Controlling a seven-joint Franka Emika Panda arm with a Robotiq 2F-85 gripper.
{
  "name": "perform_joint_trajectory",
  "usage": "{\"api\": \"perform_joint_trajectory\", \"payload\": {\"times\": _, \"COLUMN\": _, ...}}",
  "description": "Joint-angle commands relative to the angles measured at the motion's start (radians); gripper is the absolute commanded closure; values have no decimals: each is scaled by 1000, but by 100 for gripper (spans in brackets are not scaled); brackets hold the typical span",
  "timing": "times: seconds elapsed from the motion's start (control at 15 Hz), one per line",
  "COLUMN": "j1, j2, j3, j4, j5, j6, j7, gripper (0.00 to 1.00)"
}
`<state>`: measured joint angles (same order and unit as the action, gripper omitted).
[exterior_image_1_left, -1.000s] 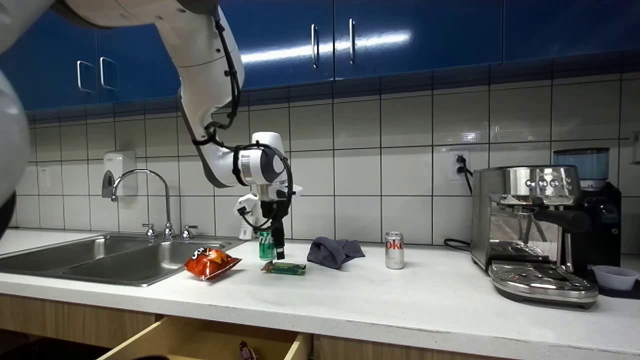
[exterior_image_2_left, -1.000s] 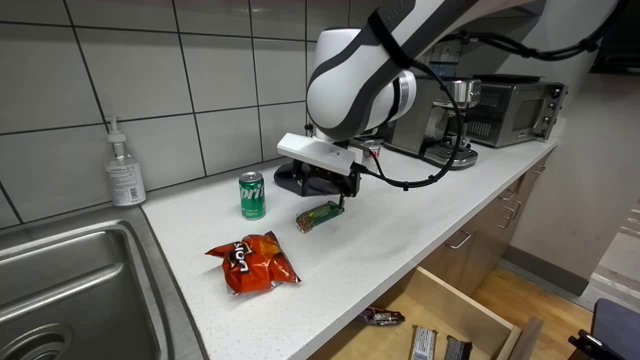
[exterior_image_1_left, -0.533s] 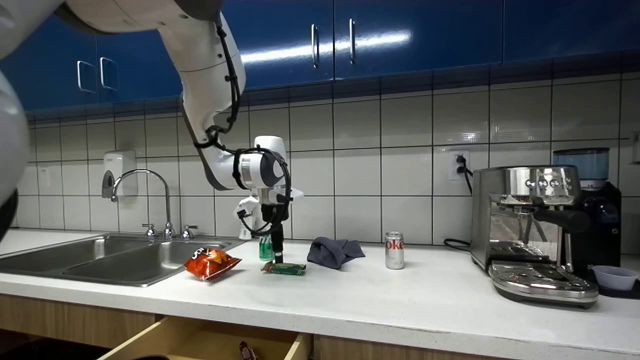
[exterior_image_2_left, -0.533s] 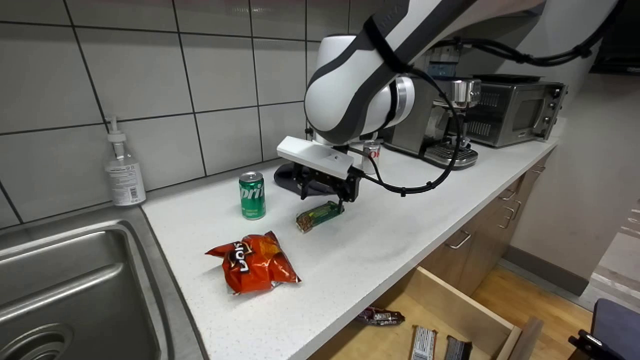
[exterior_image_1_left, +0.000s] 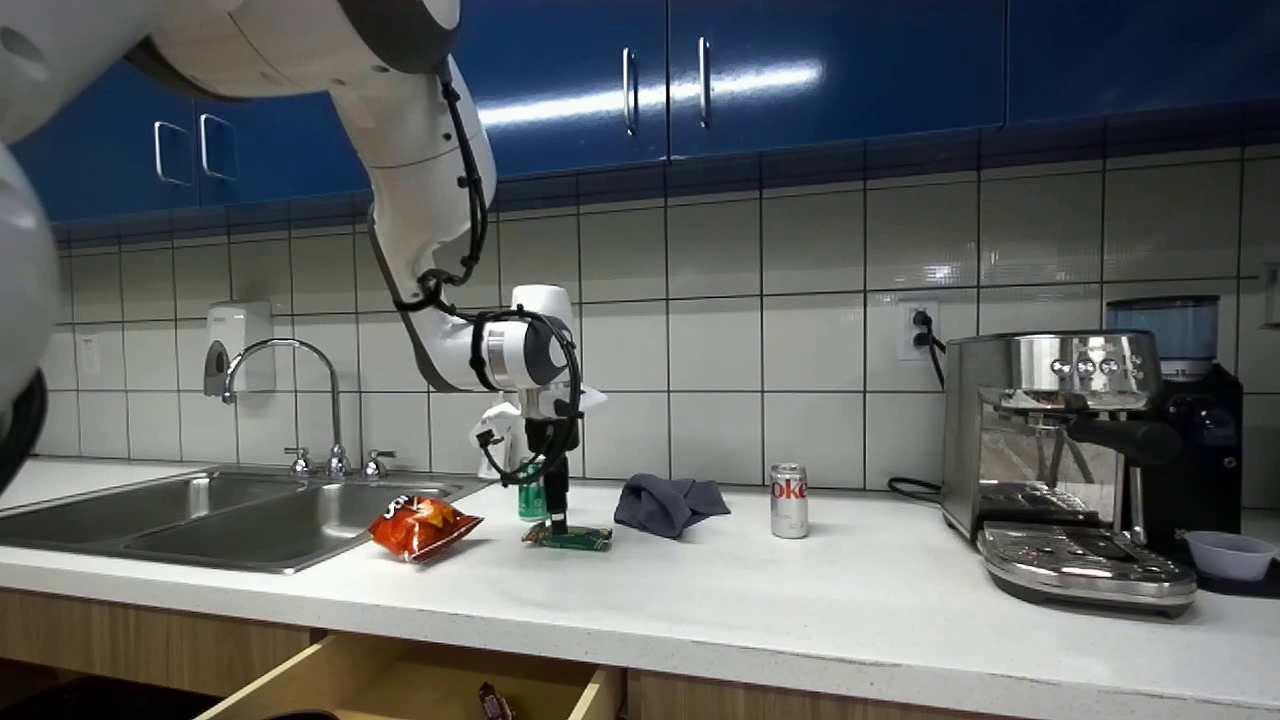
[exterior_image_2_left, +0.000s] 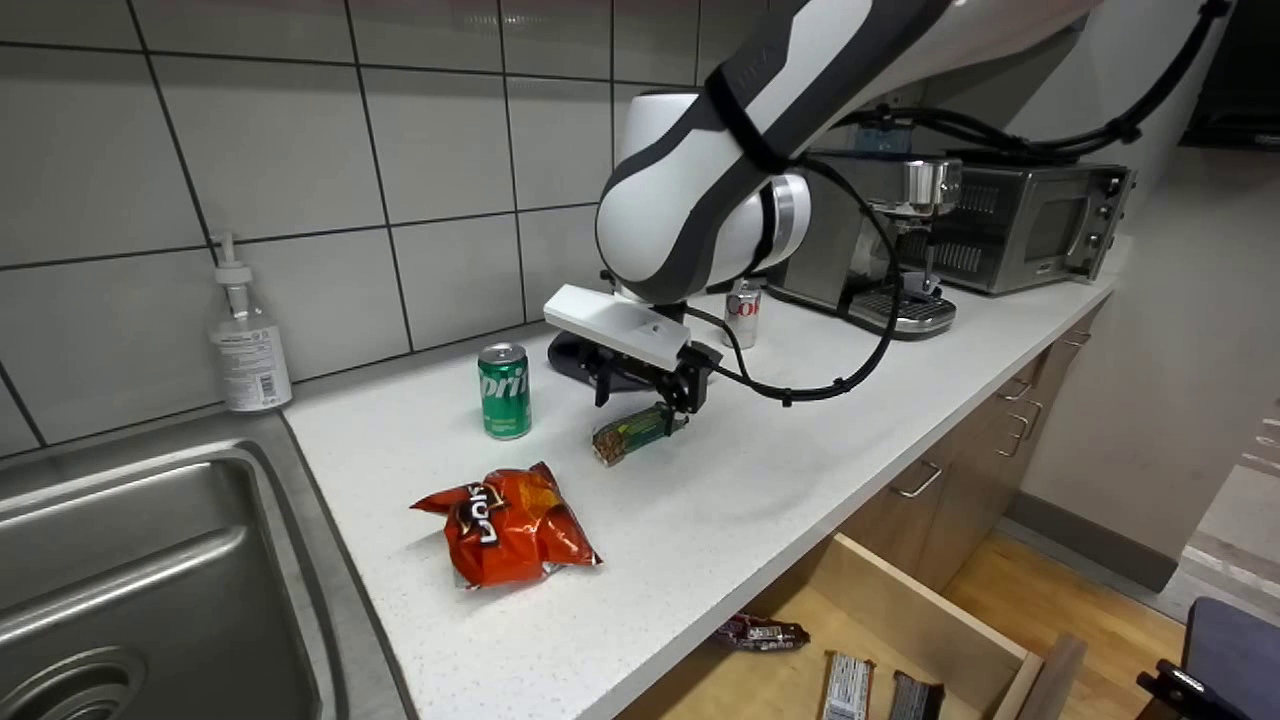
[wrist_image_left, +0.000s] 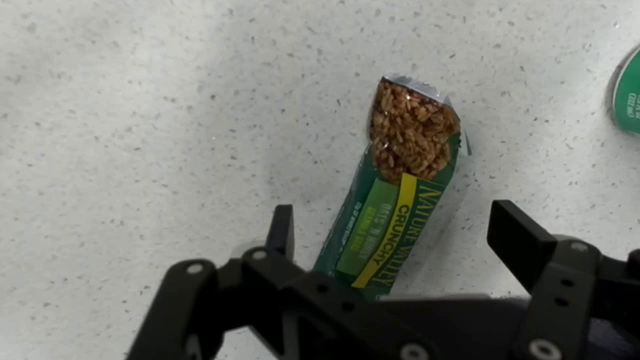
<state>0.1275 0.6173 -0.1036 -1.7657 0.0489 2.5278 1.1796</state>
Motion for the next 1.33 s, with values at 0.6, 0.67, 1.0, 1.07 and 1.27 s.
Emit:
{"api": "perform_joint_trajectory", "payload": {"times": 0.6, "j1": -1, "j2": 93, "j3": -7, "j4": 123, "j5": 30, "j6": -37, "j7": 37, "gripper": 0}}
{"api": "perform_joint_trajectory", "payload": {"times": 0.67, "j1": -1, "j2": 98, "j3": -7, "j4": 127, "j5": 31, "j6": -39, "j7": 37, "gripper": 0}}
{"api": "perform_joint_trajectory", "payload": {"times": 1.0, "j1": -5, "j2": 121, "j3": -5, "j4": 154, "j5": 36, "j6": -45, "j7": 36, "gripper": 34}}
{"api": "perform_joint_trajectory", "payload": {"times": 1.07, "j1": -6, "j2": 124, "j3": -5, "j4": 157, "j5": 38, "j6": -45, "j7": 36, "gripper": 44}}
{"api": "perform_joint_trajectory", "payload": {"times": 1.27, "j1": -8, "j2": 128, "j3": -4, "j4": 168, "j5": 44, "j6": -59, "j7": 35, "gripper": 66}}
